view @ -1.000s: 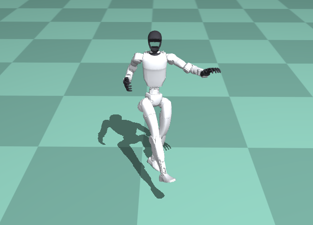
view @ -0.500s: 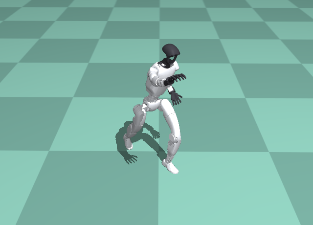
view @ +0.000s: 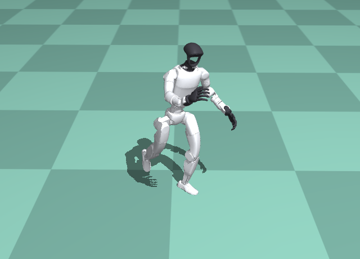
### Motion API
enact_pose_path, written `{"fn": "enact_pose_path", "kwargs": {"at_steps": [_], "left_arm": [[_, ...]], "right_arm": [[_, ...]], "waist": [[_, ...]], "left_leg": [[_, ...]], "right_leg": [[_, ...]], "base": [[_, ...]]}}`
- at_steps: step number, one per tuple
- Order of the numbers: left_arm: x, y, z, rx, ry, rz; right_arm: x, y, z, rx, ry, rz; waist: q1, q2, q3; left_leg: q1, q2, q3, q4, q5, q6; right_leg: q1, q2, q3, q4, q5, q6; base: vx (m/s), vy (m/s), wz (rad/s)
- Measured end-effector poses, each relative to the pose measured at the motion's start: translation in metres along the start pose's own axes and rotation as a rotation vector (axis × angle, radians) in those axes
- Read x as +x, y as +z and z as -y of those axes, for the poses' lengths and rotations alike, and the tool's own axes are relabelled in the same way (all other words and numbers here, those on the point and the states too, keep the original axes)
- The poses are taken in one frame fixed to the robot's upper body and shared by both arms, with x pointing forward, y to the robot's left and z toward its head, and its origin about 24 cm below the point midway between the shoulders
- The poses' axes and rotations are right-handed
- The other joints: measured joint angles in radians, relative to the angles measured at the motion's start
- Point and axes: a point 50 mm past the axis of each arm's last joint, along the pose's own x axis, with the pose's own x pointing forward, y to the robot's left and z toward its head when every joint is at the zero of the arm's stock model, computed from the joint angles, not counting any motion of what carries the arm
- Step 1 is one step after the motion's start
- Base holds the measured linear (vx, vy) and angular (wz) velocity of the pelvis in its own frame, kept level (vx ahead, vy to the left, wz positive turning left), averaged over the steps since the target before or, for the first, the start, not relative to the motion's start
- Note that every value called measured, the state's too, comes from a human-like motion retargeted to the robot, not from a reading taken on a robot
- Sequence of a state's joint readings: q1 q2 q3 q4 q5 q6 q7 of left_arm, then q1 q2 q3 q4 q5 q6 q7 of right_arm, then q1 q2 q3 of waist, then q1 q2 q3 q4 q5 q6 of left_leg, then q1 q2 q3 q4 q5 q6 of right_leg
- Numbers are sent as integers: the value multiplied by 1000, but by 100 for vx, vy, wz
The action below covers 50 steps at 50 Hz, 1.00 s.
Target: Kungfu
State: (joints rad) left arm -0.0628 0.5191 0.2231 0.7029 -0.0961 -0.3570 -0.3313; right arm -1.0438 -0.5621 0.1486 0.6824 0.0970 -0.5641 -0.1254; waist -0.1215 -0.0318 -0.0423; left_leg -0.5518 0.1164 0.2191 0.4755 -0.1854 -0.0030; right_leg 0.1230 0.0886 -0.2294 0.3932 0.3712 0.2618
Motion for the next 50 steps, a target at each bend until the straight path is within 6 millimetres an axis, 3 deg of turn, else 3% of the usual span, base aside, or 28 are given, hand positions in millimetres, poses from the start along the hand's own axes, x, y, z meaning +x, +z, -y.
{"fn": "enact_pose_path", "kwargs": {"at_steps": [2, 4, 7, 9, 12, 15, 19, 22, 25, 27, 28, 30, 32, 33, 34, 35, 37, 38, 40, 42, 44, 47, 50], "left_arm": [[31, 23, 15, 3, -35, 63], [60, 60, 33, -8, -70, 188], [87, 135, 67, -53, -130, 466], [90, 192, 89, -106, -179, 687], [72, 275, 113, -203, -242, 1019], [33, 342, 123, -276, -303, 1338], [1, 375, 128, -306, -273, 1532], [-5, 376, 124, -323, -213, 1566], [17, 351, 124, -319, -140, 1433], [43, 312, 124, -227, -112, 1249], [56, 283, 124, -151, -112, 1132], [73, 206, 130, 24, -160, 863], [77, 127, 118, 195, -157, 542], [72, 82, 105, 273, -159, 350], [58, 39, 94, 326, -185, 168], [38, -3, 85, 359, -225, -9], [-19, -75, 68, 407, -290, -347], [-51, -105, 67, 407, -310, -499], [-110, -142, 73, 380, -351, -706], [-157, -158, 71, 368, -360, -804], [-201, -169, 72, 346, -325, -908], [-259, -177, 93, 209, -291, -1041], [-305, -174, 123, -3, -351, -1124]], "right_arm": [[-6, 15, -35, 246, 69, 66], [-12, 35, -68, 464, 147, 126], [-24, 78, -108, 742, 279, 251], [-34, 112, -127, 905, 368, 350], [-48, 158, -138, 1069, 491, 517], [-53, 185, -133, 1084, 550, 646], [-48, 192, -111, 956, 528, 745], [-45, 182, -108, 912, 479, 687], [-47, 165, -109, 932, 429, 596], [-55, 146, -115, 939, 411, 491], [-63, 134, -118, 938, 402, 425], [-90, 96, -121, 889, 386, 263], [-121, 59, -134, 863, 462, 37], [-142, 41, -144, 870, 519, -106], [-167, 23, -150, 860, 598, -236], [-195, 7, -154, 848, 687, -362], [-261, -26, -143, 753, 875, -637], [-301, -41, -130, 653, 959, -817], [-377, -57, -97, 384, 1102, -1141], [-435, -58, -68, 165, 1212, -1363], [-484, -45, -44, 83, 1333, -1523], [-546, -6, -19, 172, 1468, -1769], [-579, 33, -5, 334, 1499, -1950]], "waist": [[-73, 28, 17], [-140, 45, 34], [-224, 57, 59], [-267, 64, 67], [-309, 69, 65], [-335, 69, 76], [-388, 70, 91], [-425, 91, 85], [-472, 96, 59], [-504, 76, 11], [-490, 84, -35], [-398, 63, -94], [-387, 15, -48], [-389, 43, -4], [-393, 28, 3], [-398, -9, -8], [-389, -19, 9], [-340, -15, 9], [-262, -3, 26], [-186, 12, 68], [-106, 22, 99], [-4, 14, 120], [53, -7, 128]], "left_leg": [[100, -7, -34, -65, 0, -2], [196, -22, -63, -131, 4, 1], [336, -43, -81, -220, 2, 6], [413, -51, -81, -260, -9, 7], [516, -76, -81, -309, -31, 8], [613, -105, -86, -344, -52, 8], [731, -106, -146, -354, -69, -1], [794, -65, -191, -335, -57, -16], [842, -38, -240, -283, 12, -48], [854, -45, -286, -215, 152, -108], [836, -38, -281, -174, 269, -155], [794, -37, -188, -23, 532, -259], [722, -19, -30, 248, 709, -259], [649, 75, -13, 479, 709, -259], [583, 55, -30, 568, 704, -252], [522, -21, -66, 586, 695, -243], [323, 52, -38, 816, 507, -173], [212, 105, 3, 919, 436, -150], [27, 174, 68, 1018, 300, -104], [-135, 211, 120, 988, 245, -54], [-280, 232, 161, 858, 263, 16], [-401, 245, 227, 468, 396, 114], [-440, 215, 199, 0, 516, 131]], "right_leg": [[-76, 58, 48, 103, -137, 0], [-161, 79, 56, 172, -262, -2], [-280, 25, -20, 201, -382, -41], [-352, -31, -79, 170, -413, -93], [-460, -90, -89, 76, -406, -146], [-546, -148, -61, -48, -320, -170], [-582, -231, -44, -241, -227, -173], [-573, -261, -62, -345, -238, -281], [-507, -282, -129, -334, -191, -356], [-459, -295, -213, -300, -97, -314], [-484, -254, -158, -276, -139, -358], [-532, -205, -28, -169, -223, -370], [-487, -232, 21, -101, -283, -367], [-442, -168, -37, -69, -327, -389], [-391, -149, -42, -95, -337, -404], [-338, -154, -21, -151, -331, -416], [-283, -122, -38, -177, -327, -408], [-268, -95, -29, -193, -322, -413], [-236, -43, -8, -225, -324, -419], [-204, 15, 38, -250, -333, -410], [-177, 59, 90, -264, -344, -386], [-136, 74, 184, -269, -370, -353], [-106, 55, 258, -268, -365, -397]], "base": [[68, -8, 109], [60, -7, 119], [67, -15, 97], [70, -21, 69], [65, -25, 46], [62, -32, 67], [69, -48, 109], [77, -70, 106], [76, -78, 108], [87, -113, 61], [90, -126, -69], [77, -90, -164], [51, -40, -167], [57, -67, -146], [57, -92, -115], [48, -84, -62], [56, -71, -86], [63, -64, -168], [43, -41, -184], [23, -20, -181], [25, -10, -195], [32, -2, -175], [31, -1, -112]]}}
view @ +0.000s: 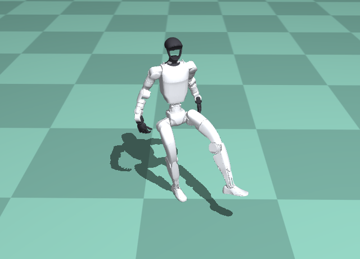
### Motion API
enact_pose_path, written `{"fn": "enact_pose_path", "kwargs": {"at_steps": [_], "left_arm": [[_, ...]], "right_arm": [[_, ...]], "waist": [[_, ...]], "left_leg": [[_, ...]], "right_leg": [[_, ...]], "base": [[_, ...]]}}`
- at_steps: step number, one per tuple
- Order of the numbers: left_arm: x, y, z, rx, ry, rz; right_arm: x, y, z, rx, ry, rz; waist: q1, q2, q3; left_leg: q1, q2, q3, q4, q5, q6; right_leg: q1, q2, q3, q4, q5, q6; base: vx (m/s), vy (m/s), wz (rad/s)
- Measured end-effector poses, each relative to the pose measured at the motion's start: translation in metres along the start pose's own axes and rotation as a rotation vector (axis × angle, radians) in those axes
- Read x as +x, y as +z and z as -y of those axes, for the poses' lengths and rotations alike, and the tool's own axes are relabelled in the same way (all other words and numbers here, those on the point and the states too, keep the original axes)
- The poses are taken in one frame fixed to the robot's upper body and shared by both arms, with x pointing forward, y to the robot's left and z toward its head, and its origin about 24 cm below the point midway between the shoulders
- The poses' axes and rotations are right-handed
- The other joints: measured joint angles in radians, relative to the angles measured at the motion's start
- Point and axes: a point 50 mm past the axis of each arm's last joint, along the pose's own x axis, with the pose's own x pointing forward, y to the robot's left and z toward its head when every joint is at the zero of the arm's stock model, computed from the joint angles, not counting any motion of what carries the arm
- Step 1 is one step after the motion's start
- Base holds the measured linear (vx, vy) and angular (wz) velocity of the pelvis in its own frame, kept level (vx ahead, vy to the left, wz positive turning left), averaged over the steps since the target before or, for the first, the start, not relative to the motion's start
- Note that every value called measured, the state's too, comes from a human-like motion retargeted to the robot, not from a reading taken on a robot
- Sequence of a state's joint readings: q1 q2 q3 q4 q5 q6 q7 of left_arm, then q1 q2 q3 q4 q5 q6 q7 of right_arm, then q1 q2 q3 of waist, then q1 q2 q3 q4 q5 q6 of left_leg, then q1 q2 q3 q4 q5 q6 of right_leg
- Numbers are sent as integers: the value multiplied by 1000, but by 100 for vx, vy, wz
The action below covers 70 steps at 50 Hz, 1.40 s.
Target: Kungfu
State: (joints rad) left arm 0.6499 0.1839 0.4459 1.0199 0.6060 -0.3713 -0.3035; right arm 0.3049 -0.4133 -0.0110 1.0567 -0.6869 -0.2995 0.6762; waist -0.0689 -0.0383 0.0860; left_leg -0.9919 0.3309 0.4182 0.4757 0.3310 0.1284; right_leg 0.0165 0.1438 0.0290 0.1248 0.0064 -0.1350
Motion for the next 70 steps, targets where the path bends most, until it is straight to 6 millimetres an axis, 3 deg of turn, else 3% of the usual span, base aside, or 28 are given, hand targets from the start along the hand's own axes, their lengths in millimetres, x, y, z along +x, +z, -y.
{"fn": "enact_pose_path", "kwargs": {"at_steps": [3, 6, 10, 13, 15, 17, 20, 22, 25, 27, 29, 33, 35, 38, 40, 42, 45, 47, 48, 50, 52, 54, 56, 60, 63, 65, 67, 70], "left_arm": [[-12, -19, 31, -51, -176, -22], [-22, -24, 52, -36, -382, -9], [-27, -20, 66, 70, -604, -11], [-24, -12, 63, 125, -616, 10], [-22, -6, 55, 163, -594, 23], [-19, 0, 39, 241, -576, 20], [-16, 12, -4, 416, -487, -35], [-14, 29, -50, 529, -314, -78], [-15, 86, -116, 607, 15, -11], [-20, 157, -146, 586, 172, 214], [-35, 242, -154, 539, 235, 530], [-96, 388, -118, 491, 185, 1154], [-133, 431, -92, 488, 142, 1408], [-178, 465, -55, 436, 75, 1711], [-198, 475, -36, 384, 1, 1858], [-209, 476, -17, 351, -119, 1954], [-213, 470, 2, 361, -335, 2046], [-206, 467, 14, 367, -420, 2045], [-202, 467, 22, 384, -449, 2037], [-178, 462, 60, 438, -543, 1945], [-146, 454, 85, 470, -611, 1796], [-120, 444, 111, 427, -755, 1649], [-115, 442, 122, 314, -879, 1613], [-129, 462, 98, 116, -891, 1674], [-143, 484, 61, 49, -897, 1622], [-154, 495, 27, 59, -866, 1588], [-161, 496, -13, 153, -742, 1574], [-139, 476, -78, 286, -395, 1402]], "right_arm": [[-3, -1, -24, 34, 91, 108], [-4, 9, -44, 46, 160, 230], [1, 22, -68, 97, 239, 322], [10, 34, -83, 154, 271, 370], [13, 39, -87, 159, 250, 380], [12, 37, -86, 135, 218, 369], [10, 26, -88, 155, 203, 336], [10, 15, -92, 199, 210, 286], [16, 2, -101, 300, 182, 200], [22, -2, -100, 418, 79, 150], [26, 0, -90, 557, -41, 170], [21, 33, -35, 835, -281, 437], [8, 59, 5, 912, -400, 630], [-21, 112, 64, 880, -482, 917], [-40, 158, 90, 790, -443, 1068], [-53, 209, 100, 666, -333, 1178], [-65, 290, 88, 444, -84, 1270], [-70, 335, 64, 291, 91, 1288], [-74, 352, 53, 219, 167, 1295], [-75, 366, 35, 132, 274, 1295], [-74, 368, 20, 19, 339, 1285], [-70, 368, 12, -66, 316, 1270], [-72, 362, 17, -134, 199, 1276], [-84, 347, 34, -282, -14, 1312], [-99, 339, 37, -478, -67, 1303], [-118, 341, 37, -626, -76, 1324], [-154, 350, 38, -743, -61, 1391], [-234, 371, 21, -850, 69, 1570]], "waist": [[-24, -24, 0], [-46, -21, 4], [-39, -30, -26], [-54, -5, -57], [-76, 10, -82], [-109, 13, -115], [-186, 2, -175], [-237, -15, -204], [-280, -40, -219], [-283, -39, -211], [-276, -29, -197], [-254, 3, -159], [-253, 31, -142], [-257, 89, -115], [-248, 131, -93], [-220, 176, -53], [-138, 232, 30], [-68, 214, 74], [-33, 170, 85], [-60, 199, 117], [-87, 194, 109], [-109, 243, 107], [-89, 246, 99], [-62, 248, 68], [-86, 252, 44], [-90, 241, 32], [-100, 232, 17], [-165, 220, -10]], "left_leg": [[-60, -66, -54, -110, -301, 101], [-121, -34, -84, 153, -265, 133], [-77, 36, -31, 606, -241, 59], [4, 160, -14, 981, -245, -12], [70, 191, -57, 1201, -241, -129], [128, 116, -90, 1367, -242, -245], [218, -63, -57, 1508, -254, -311], [260, -155, -51, 1528, -258, -315], [281, -230, -67, 1482, -270, -305], [254, -224, -98, 1408, -286, -277], [225, -188, -98, 1294, -306, -233], [181, -181, -43, 952, -317, -177], [166, -205, -39, 746, -286, -168], [154, -201, -54, 452, -230, -145], [150, -186, -94, 274, -207, -125], [159, -165, -214, 126, -165, -126], [208, -113, -541, -16, 54, -170], [275, -96, -649, -51, -177, -342], [274, -108, -596, 10, -384, -355], [207, -27, -430, 213, -561, -289], [133, -76, -380, 326, -628, -234], [37, -95, -466, 477, -722, -256], [8, -74, -435, 542, -765, -242], [40, -73, -387, 544, -787, -227], [106, -65, -383, 464, -758, -234], [168, -53, -364, 389, -727, -224], [258, -36, -321, 275, -687, -197], [393, -9, -272, 93, -620, -179]], "right_leg": [[6, -20, -5, 3, -16, -60], [14, -3, 0, 13, -37, -69], [-1, -9, 37, 23, -67, -50], [-9, 39, 28, 12, -84, -57], [-19, 63, 16, 5, -97, -64], [-44, 52, 15, -2, -109, -58], [-87, -16, -19, -9, -131, -22], [-104, -58, -52, -1, -154, -7], [-109, -93, -88, 11, -186, 10], [-108, -86, -103, 14, -200, 19], [-103, -70, -99, 13, -208, 33], [-81, -56, -23, 12, -214, 71], [-67, -54, 34, 14, -218, 81], [-60, -61, 124, 34, -234, 89], [-71, -72, 190, 63, -242, 101], [-105, -77, 255, 122, -253, 113], [-225, -78, 301, 297, -293, 151], [-377, -108, 275, 496, -325, 222], [-474, -153, 265, 603, -333, 263], [-561, -223, 70, 740, -325, 274], [-640, -304, 5, 803, -362, 233], [-633, -289, -18, 764, -423, 225], [-640, -281, 48, 728, -441, 245], [-589, -272, 126, 592, -329, 293], [-523, -262, 103, 495, -51, 358], [-529, -310, -60, 478, 158, 389], [-555, -316, -220, 538, 230, 335], [-640, -252, -364, 805, 99, 390]], "base": [[19, -12, 1], [19, -16, 2], [24, -13, -21], [36, -36, 22], [36, -45, 39], [23, -23, 55], [21, 1, 109], [24, -4, 126], [18, -7, 95], [26, -15, 56], [20, -6, 3], [16, 13, -90], [24, 27, -157], [43, 34, -225], [46, 50, -315], [50, 64, -396], [28, 78, -487], [8, 87, -496], [14, 93, -369], [44, 94, -154], [27, 58, -58], [22, 54, -37], [22, 49, -92], [25, 46, -80], [33, 27, -26], [25, 26, -83], [15, 30, -100], [18, 4, -77]]}}
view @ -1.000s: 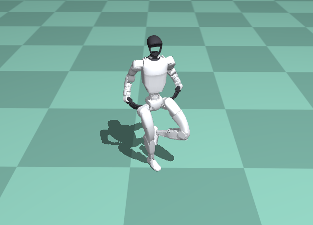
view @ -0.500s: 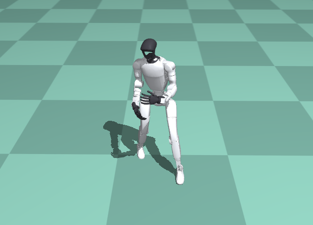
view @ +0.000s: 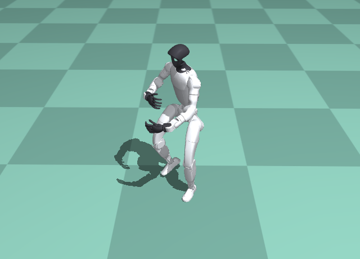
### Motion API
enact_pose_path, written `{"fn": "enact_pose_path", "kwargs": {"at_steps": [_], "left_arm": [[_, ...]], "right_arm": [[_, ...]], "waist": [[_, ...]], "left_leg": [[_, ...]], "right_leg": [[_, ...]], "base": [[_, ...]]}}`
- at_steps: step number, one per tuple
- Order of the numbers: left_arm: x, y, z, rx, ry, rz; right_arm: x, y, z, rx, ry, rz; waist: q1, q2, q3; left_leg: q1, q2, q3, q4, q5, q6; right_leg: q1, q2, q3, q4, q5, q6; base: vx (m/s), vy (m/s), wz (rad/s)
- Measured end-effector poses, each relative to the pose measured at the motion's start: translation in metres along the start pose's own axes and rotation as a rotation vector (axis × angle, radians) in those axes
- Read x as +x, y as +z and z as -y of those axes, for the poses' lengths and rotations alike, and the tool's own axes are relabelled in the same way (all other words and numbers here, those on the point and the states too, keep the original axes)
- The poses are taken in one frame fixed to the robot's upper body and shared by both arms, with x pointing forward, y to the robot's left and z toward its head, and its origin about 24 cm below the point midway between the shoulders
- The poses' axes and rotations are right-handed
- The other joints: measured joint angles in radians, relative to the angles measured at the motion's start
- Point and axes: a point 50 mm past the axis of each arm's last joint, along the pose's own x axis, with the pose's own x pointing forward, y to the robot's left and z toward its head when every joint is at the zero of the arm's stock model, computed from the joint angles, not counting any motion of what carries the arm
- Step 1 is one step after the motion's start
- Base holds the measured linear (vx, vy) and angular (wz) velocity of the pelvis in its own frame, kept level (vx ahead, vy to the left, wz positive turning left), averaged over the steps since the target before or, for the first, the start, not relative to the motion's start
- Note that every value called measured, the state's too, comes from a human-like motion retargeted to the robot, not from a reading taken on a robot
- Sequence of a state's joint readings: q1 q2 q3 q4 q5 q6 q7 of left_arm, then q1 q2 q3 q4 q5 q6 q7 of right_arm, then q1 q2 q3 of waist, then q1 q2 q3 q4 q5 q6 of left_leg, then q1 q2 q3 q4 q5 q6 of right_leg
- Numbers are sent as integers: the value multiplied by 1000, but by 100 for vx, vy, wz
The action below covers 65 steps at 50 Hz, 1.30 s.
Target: Kungfu
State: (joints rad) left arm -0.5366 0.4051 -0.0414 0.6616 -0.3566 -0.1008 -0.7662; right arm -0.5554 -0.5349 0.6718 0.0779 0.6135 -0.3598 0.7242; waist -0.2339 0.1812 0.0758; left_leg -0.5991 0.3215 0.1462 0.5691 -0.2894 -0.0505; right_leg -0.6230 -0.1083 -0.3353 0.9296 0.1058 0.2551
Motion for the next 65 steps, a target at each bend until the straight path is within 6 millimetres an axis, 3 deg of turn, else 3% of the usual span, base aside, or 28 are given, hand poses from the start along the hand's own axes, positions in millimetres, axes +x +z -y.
{"fn": "enact_pose_path", "kwargs": {"at_steps": [2, 3, 5, 8, 12, 15, 18, 21, 24, 27, 30, 34, 36, 38, 39, 40, 42, 45, 49, 52, 55, 57, 60, 63, 65], "left_arm": [[-25, -37, -6, 18, 71, -172], [-34, -58, 1, -16, 63, -235], [-50, -103, 30, -131, -7, -354], [-70, -161, 98, -346, -179, -512], [-85, -193, 161, -506, -275, -588], [-82, -197, 182, -562, -289, -582], [-75, -191, 177, -531, -278, -539], [-70, -182, 161, -459, -271, -507], [-66, -176, 147, -428, -239, -483], [-57, -168, 136, -453, -167, -430], [-43, -156, 127, -497, -77, -325], [-12, -131, 117, -510, 4, -160], [9, -113, 116, -511, 27, -66], [31, -93, 122, -527, 18, 32], [42, -83, 131, -551, -10, 83], [53, -73, 141, -580, -46, 135], [66, -58, 162, -680, -147, 229], [72, -42, 185, -818, -301, 361], [64, -69, 203, -925, -280, 251], [53, -85, 205, -868, -232, 177], [42, -99, 199, -803, -188, 113], [34, -107, 187, -730, -138, 72], [19, -116, 158, -619, -43, 17], [-5, -121, 117, -476, 74, -43], [-29, -121, 83, -361, 182, -80]], "right_arm": [[15, 58, 23, -58, 14, 135], [20, 89, 34, -112, 9, 197], [24, 155, 56, -255, -34, 301], [18, 245, 87, -420, -172, 448], [6, 315, 97, -534, -239, 620], [-3, 343, 101, -730, -383, 625], [-8, 346, 100, -837, -484, 638], [-12, 336, 98, -812, -516, 714], [-15, 317, 101, -708, -533, 768], [-11, 285, 105, -547, -529, 748], [1, 240, 101, -368, -478, 697], [27, 158, 83, -35, -402, 589], [43, 111, 66, 194, -351, 536], [59, 67, 44, 470, -285, 509], [67, 48, 32, 621, -244, 512], [75, 30, 20, 774, -199, 527], [89, -3, -10, 1099, -148, 546], [94, -37, -42, 1452, -176, 437], [79, -56, -53, 1420, -273, 362], [74, -57, -46, 1315, -324, 347], [74, -35, -26, 1177, -283, 399], [70, -4, 2, 1021, -265, 479], [57, 57, 39, 731, -247, 611], [27, 129, 66, 388, -292, 760], [0, 174, 73, 135, -369, 846]], "waist": [[-34, 27, -34], [-44, 46, -54], [-60, 74, -89], [-77, 100, -125], [-111, 125, -156], [-130, 106, -164], [-141, 83, -163], [-166, 62, -155], [-171, 42, -142], [-179, 10, -129], [-199, -22, -109], [-192, -84, -60], [-165, -118, -30], [-157, -142, 9], [-143, -125, 36], [-121, -94, 66], [-41, -62, 96], [22, -22, 151], [22, 29, 170], [34, 54, 155], [59, 47, 124], [52, 46, 113], [34, 41, 96], [6, 20, 78], [6, 6, 64]], "left_leg": [[53, 52, 13, -91, 36, 15], [75, 72, 25, -128, 46, 27], [125, 71, 51, -195, 58, 67], [182, 66, 116, -282, 89, 121], [167, 91, 133, -300, 110, 131], [177, 71, 124, -290, 101, 126], [231, 23, 128, -318, 96, 136], [279, -23, 136, -353, 98, 143], [324, -57, 156, -391, 109, 141], [357, -87, 187, -423, 122, 134], [356, -115, 187, -408, 122, 124], [239, -141, 137, -211, 95, 98], [168, -160, 136, -85, 61, 84], [106, -186, 133, 31, 0, 82], [65, -172, 119, 98, -34, 76], [17, -143, 97, 171, -67, 67], [-94, -79, 90, 347, -157, 50], [-215, -17, 66, 518, -227, 46], [-339, 24, 5, 633, -259, 45], [-359, 15, -18, 615, -227, 41], [-323, 2, 24, 545, -126, 54], [-291, 6, 88, 495, 11, 54], [-228, 27, 258, 473, 222, -22], [-221, 51, 326, 720, 206, 8], [-243, 98, 310, 961, 186, -92]], "right_leg": [[-78, 79, -98, 236, -103, 7], [-114, 102, -144, 361, -157, 7], [-179, 126, -200, 610, -258, 7], [-286, 191, -275, 933, -393, -3], [-361, 260, -348, 1056, -451, 7], [-378, 280, -328, 971, -460, 7], [-352, 269, -236, 844, -453, 7], [-312, 243, -178, 751, -463, 7], [-266, 226, -145, 683, -480, -10], [-205, 211, -131, 591, -472, -32], [-134, 230, -86, 430, -450, -34], [-2, 258, 55, 103, -376, -53], [63, 240, 127, -84, -278, -100], [131, 188, 153, -287, -97, -132], [148, 199, 164, -327, -174, -171], [155, 229, 178, -336, -341, -224], [85, 282, 183, -224, -511, -413], [-71, 318, 131, -47, -547, -442], [-129, 335, 61, 18, -608, -490], [-124, 329, 31, -9, -596, -503], [-67, 308, 38, -95, -560, -508], [-8, 284, 29, -184, -522, -500], [99, 254, 23, -329, -461, -484], [205, 212, 7, -438, -422, -448], [274, 203, -39, -505, -402, -456]], "base": [[20, -13, -66], [29, -7, -63], [28, 3, -51], [18, -4, -28], [9, -18, 13], [7, -12, 44], [10, 7, 41], [6, 7, 44], [0, 2, 8], [-3, -3, 2], [-7, -4, 17], [-18, 2, 8], [-29, 2, -4], [-35, -2, 43], [-42, 8, 27], [-36, 6, -59], [-29, -4, -140], [-33, 5, -87], [-16, -11, 22], [-8, -10, 55], [2, -10, 85], [5, -6, 150], [5, -4, 170], [12, -11, 188], [22, -29, 126]]}}
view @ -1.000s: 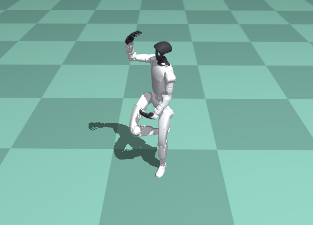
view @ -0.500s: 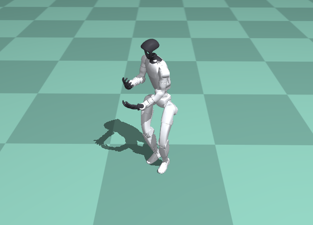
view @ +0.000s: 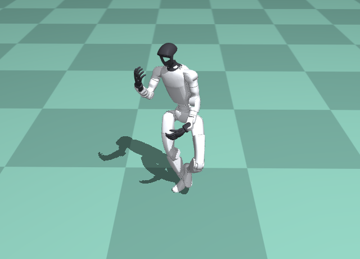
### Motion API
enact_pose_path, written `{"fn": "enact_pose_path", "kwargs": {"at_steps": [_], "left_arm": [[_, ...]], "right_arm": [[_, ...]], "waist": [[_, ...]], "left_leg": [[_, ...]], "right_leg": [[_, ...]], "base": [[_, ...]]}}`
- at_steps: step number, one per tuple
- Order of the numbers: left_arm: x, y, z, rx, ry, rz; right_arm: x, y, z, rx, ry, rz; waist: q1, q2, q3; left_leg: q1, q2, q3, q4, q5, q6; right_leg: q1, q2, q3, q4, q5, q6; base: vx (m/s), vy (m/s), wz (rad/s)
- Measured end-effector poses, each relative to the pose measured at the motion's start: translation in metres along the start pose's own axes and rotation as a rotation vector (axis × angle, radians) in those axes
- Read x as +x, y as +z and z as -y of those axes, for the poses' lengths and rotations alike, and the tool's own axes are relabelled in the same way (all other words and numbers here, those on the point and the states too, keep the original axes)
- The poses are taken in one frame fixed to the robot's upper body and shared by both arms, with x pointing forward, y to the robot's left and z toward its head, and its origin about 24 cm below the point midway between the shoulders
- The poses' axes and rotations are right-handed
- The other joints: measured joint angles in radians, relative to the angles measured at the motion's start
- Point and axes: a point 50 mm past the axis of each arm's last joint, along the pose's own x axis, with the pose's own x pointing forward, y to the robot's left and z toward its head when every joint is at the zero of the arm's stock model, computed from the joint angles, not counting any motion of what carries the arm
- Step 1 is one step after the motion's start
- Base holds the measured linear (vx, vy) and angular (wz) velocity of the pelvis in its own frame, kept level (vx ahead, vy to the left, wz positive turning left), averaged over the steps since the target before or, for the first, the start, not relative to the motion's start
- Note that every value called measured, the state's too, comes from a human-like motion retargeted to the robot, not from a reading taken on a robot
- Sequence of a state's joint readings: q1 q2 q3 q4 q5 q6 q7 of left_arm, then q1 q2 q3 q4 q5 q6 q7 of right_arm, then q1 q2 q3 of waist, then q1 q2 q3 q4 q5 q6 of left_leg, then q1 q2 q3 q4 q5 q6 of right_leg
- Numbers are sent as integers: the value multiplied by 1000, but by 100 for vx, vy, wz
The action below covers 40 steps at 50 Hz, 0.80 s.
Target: Kungfu
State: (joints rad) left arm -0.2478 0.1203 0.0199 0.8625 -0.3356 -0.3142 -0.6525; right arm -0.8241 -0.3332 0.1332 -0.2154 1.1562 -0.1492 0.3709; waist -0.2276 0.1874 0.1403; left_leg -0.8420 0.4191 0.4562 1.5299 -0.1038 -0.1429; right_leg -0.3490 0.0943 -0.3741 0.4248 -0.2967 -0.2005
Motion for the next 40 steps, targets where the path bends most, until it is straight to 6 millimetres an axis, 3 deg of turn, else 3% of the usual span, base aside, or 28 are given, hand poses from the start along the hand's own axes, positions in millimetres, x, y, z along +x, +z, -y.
{"fn": "enact_pose_path", "kwargs": {"at_steps": [2, 5, 6, 8, 10, 12, 13, 15, 17, 18, 19, 20, 22, 25, 27, 29, 30, 32, 35, 37, 40], "left_arm": [[-28, 18, -41, 128, 148, 5], [-77, 58, -97, 353, 403, 15], [-94, 70, -112, 418, 509, 20], [-130, 96, -138, 535, 729, 39], [-160, 117, -156, 621, 943, 62], [-180, 126, -168, 644, 1109, 60], [-188, 127, -172, 631, 1167, 55], [-198, 121, -174, 573, 1217, 61], [-205, 108, -170, 517, 1228, 84], [-209, 102, -167, 504, 1239, 97], [-215, 93, -163, 501, 1258, 103], [-220, 83, -158, 502, 1283, 104], [-230, 60, -147, 523, 1361, 76], [-229, 25, -128, 507, 1485, 45], [-215, 6, -115, 438, 1551, 66], [-202, -9, -103, 358, 1575, 80], [-196, -17, -98, 315, 1583, 73], [-190, -33, -88, 263, 1556, 23], [-190, -48, -79, 256, 1502, -57], [-191, -55, -75, 244, 1487, -94], [-188, -58, -73, 218, 1459, -102]], "right_arm": [[7, 43, -3, -253, 4, 105], [7, 103, -16, -619, -47, 284], [4, 118, -22, -720, -73, 346], [-3, 142, -35, -897, -123, 468], [-12, 159, -49, -1053, -177, 582], [-21, 170, -64, -1191, -214, 673], [-25, 174, -71, -1249, -217, 708], [-32, 179, -85, -1349, -193, 763], [-36, 182, -95, -1421, -162, 800], [-38, 184, -99, -1450, -152, 813], [-39, 184, -102, -1470, -145, 820], [-41, 184, -105, -1484, -141, 825], [-44, 180, -112, -1488, -125, 835], [-48, 178, -119, -1513, -107, 865], [-50, 179, -119, -1547, -115, 866], [-51, 180, -118, -1557, -129, 852], [-51, 180, -117, -1553, -132, 843], [-51, 181, -116, -1531, -126, 829], [-51, 182, -114, -1517, -133, 804], [-52, 183, -111, -1521, -148, 795], [-53, 182, -108, -1513, -169, 793]], "waist": [[46, -26, -25], [128, -43, -38], [152, -54, -26], [186, -84, 6], [188, -135, 30], [163, -193, 23], [155, -215, 13], [160, -254, -18], [195, -277, -29], [212, -275, -23], [220, -271, -12], [224, -264, 1], [198, -250, -12], [180, -210, -32], [193, -162, -31], [212, -110, -28], [219, -87, -29], [194, -58, -52], [117, -35, -108], [66, -36, -128], [23, -49, -132]], "left_leg": [[-51, 82, -33, 247, -51, 36], [-182, 269, -118, 465, -118, 83], [-227, 350, -139, 451, -117, 136], [-305, 522, -151, 320, -97, 247], [-350, 613, -84, 27, -11, 347], [-361, 498, -47, -408, 202, 368], [-354, 419, -74, -641, 319, 349], [-335, 326, -131, -992, 405, 375], [-320, 346, -188, -1075, 201, 405], [-315, 373, -216, -1048, 96, 405], [-315, 405, -240, -970, 79, 405], [-318, 441, -262, -866, 104, 405], [-311, 411, -254, -672, 208, 404], [-287, 474, -170, -306, 173, 400], [-240, 574, -161, -70, 159, 342], [-164, 621, -194, 124, 177, 208], [-124, 601, -211, 204, 201, 127], [-65, 463, -181, 327, 237, -15], [4, 258, -13, 438, 223, -98], [47, 153, 58, 443, 214, -110], [106, 69, 114, 412, 220, -108]], "right_leg": [[54, 3, -12, -62, 29, -20], [122, 84, 20, -142, 64, -60], [155, 101, 48, -150, 66, -60], [217, 119, 105, -146, 62, -60], [250, 85, 138, -134, 58, -44], [248, 3, 131, -139, 64, -21], [245, -33, 128, -148, 69, -16], [227, -97, 130, -176, 84, -12], [226, -110, 142, -192, 89, -30], [229, -104, 150, -189, 87, -36], [237, -101, 160, -177, 81, -35], [247, -99, 173, -161, 72, -31], [228, -134, 165, -147, 77, -4], [199, -132, 146, -132, 76, 16], [215, -84, 127, -152, 73, 11], [234, -30, 119, -181, 72, 8], [234, -11, 122, -194, 76, 11], [209, -14, 107, -220, 89, 40], [149, -80, 36, -250, 118, 96], [124, -121, 7, -248, 128, 102], [106, -166, -8, -234, 135, 95]], "base": [[26, -42, 20], [21, -42, -41], [27, -27, -70], [23, -14, -59], [3, -2, 6], [-15, 0, 60], [-16, -3, 48], [-12, -7, 7], [0, -21, -73], [10, -11, -105], [18, -1, -110], [16, 17, -75], [5, 31, -23], [3, 18, 7], [12, -6, -22], [16, -14, -60], [6, -3, -48], [-4, 16, 11], [-11, 32, 95], [-1, 19, 100], [2, 12, 49]]}}
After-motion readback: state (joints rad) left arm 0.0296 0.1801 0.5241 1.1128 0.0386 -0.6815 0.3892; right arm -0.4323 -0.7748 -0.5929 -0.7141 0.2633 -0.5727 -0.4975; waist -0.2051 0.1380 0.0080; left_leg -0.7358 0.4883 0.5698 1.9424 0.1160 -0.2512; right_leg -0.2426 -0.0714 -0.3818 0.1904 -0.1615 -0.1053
